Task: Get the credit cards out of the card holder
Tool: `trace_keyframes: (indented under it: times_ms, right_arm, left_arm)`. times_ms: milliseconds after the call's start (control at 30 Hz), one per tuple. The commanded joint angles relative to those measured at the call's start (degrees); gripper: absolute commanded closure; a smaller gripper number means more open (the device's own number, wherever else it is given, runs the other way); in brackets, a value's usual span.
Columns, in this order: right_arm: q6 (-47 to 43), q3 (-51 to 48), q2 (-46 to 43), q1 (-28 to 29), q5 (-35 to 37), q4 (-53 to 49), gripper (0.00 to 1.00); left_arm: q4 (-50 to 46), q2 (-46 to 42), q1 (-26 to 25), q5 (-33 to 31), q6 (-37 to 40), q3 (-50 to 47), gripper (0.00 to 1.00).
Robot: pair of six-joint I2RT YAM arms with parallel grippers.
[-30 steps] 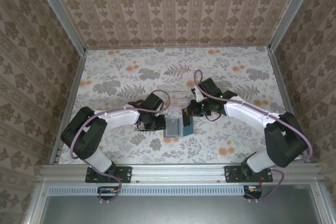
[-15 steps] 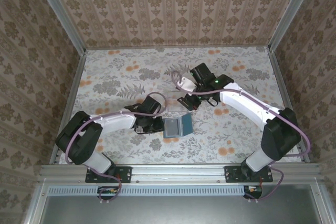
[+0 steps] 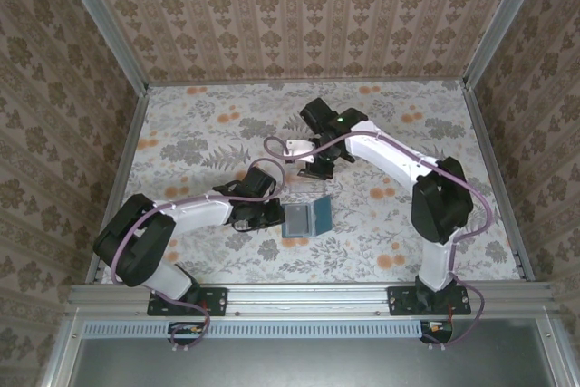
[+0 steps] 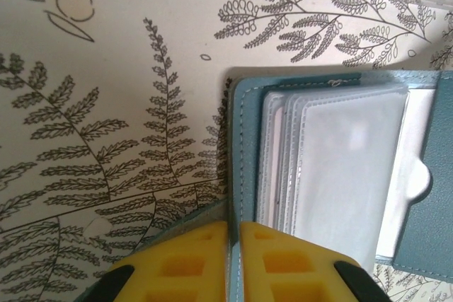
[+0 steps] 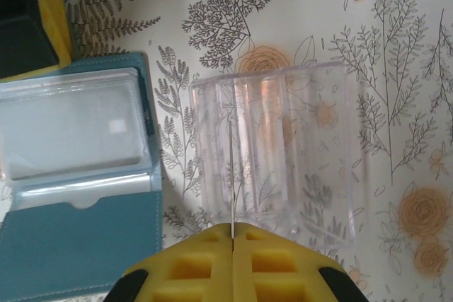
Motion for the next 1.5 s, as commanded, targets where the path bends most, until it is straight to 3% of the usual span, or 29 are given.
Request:
trace_keyframes:
  times_ms: [0,633,700,767,833,1467]
  right_arm:
    - [-3.62,4.56,3.40,0.39,0.93,-4.78,1.00]
    - [-4.78,14.61,15.80,0.83,-3.44,-11.44,1.00]
    - [-4.86,14.96,16.42,0.83,-3.12,-11.55,0.93]
    - [-4.39,14.86,16.58,0.83,-1.59,-10.50,0.84]
    - [-3.99,14.33,16.27,0.83,0.28,-8.87,0.82]
    - [-3.03,10.11,10.13,0.66,6.04,-2.33,0.79]
  left_arm:
    - [1.20,-0.49,0.45,0.30,-1.24,-0.96,0.86]
    - [1.74,0.35,0.42,0.66,-1.46,-0.97,0.86]
    - [1.65,0.34,0.38,0.66,-1.45,-0.87,0.86]
    - [1.65,0.35,0.43,0.67,-1.42,-1.07,0.86]
    - [1.67,0.42,0.43,0.67,-1.38,-1.05,0.86]
    - [1.10,0.20,0.30,0.60,-1.11,-0.20,0.86]
